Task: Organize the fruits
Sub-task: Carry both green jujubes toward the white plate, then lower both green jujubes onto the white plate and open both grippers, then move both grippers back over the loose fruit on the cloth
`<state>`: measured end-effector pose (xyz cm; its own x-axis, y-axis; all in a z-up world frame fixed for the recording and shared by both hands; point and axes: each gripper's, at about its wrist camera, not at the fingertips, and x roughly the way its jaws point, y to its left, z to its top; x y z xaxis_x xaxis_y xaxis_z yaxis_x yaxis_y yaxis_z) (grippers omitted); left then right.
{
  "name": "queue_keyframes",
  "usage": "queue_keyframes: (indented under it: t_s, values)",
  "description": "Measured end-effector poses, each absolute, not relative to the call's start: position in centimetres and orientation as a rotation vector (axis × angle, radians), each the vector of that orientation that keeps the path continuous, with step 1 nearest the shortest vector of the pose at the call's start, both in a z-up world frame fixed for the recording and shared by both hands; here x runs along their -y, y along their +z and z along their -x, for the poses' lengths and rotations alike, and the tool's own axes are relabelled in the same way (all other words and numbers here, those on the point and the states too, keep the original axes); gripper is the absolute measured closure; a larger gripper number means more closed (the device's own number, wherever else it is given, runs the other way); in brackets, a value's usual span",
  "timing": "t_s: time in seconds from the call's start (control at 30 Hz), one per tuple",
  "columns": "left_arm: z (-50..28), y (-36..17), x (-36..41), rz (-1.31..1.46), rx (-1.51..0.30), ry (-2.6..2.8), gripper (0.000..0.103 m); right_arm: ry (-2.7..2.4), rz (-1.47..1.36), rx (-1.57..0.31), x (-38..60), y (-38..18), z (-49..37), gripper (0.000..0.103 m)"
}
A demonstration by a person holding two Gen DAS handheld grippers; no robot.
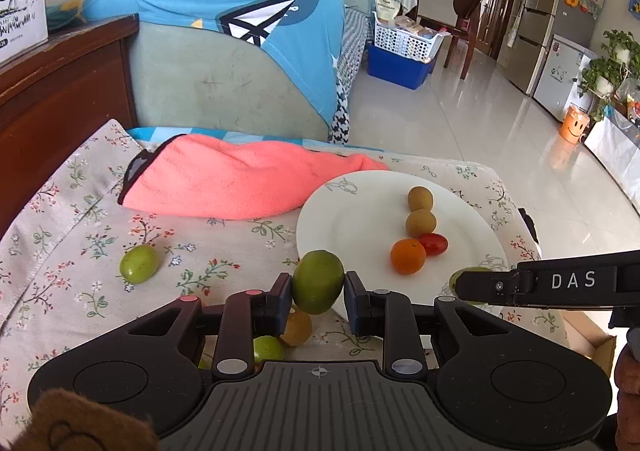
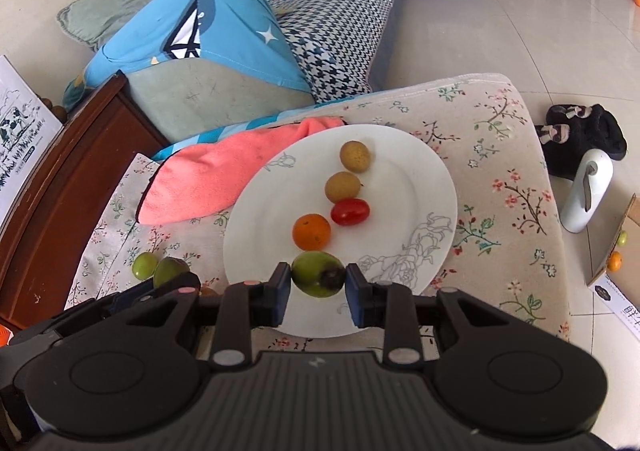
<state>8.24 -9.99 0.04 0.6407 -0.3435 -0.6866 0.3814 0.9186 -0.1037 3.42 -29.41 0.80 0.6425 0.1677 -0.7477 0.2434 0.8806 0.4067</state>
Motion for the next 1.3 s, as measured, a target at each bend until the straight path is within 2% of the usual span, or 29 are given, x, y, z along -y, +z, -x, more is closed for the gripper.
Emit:
queue_keyframes:
  t_s: [0.33,0.43,0.5,0.57,0.7,0.77,0.9,0.97,1.3]
  values:
    - [-9.5,-0.6,11.5,-0.036,-0.791,-0.430,0.078,-0.101,-0.536,-0.887,29.9,0.1,-3.6,0.073]
    - [-9.6,-0.5,11.9,-0.038,-0.790,-0.432,0.075,-0.120,-0.557,-0.878,30.3,-0.2,-3.6,0.071]
    - [-9.4,-0.3,12.0,-0.045,-0.779,-0.434,0.071,-0.131,-0.563,-0.861,30.5,0.0,-3.6,0.070]
    - [-9.3,-0.1,11.9,-0.044,-0.770,-0.420,0.059,-0.134,-0.564,-0.842,30.5,0.3,-3.5,0.070]
    - [-9.2,0.7,11.4,-0.032,-0.746,-0.396,0.049,-0.130,-0.557,-0.829,30.4,0.6,-3.4,0.070]
    - [-9.2,0.9,11.2,-0.031,-0.742,-0.379,0.039,-0.126,-0.560,-0.832,30.4,0.6,-3.5,0.070]
    - [-9.1,1.3,10.8,-0.031,-0.741,-0.358,0.032,-0.117,-0.554,-0.830,30.2,0.6,-3.5,0.070]
    - [-9.1,1.7,10.5,-0.031,-0.742,-0.347,0.024,-0.102,-0.546,-0.829,29.9,0.7,-3.5,0.069]
    - [-8.6,3.7,6.8,-0.023,-0.765,-0.287,0.022,-0.003,-0.479,-0.823,27.6,1.2,-3.5,0.068]
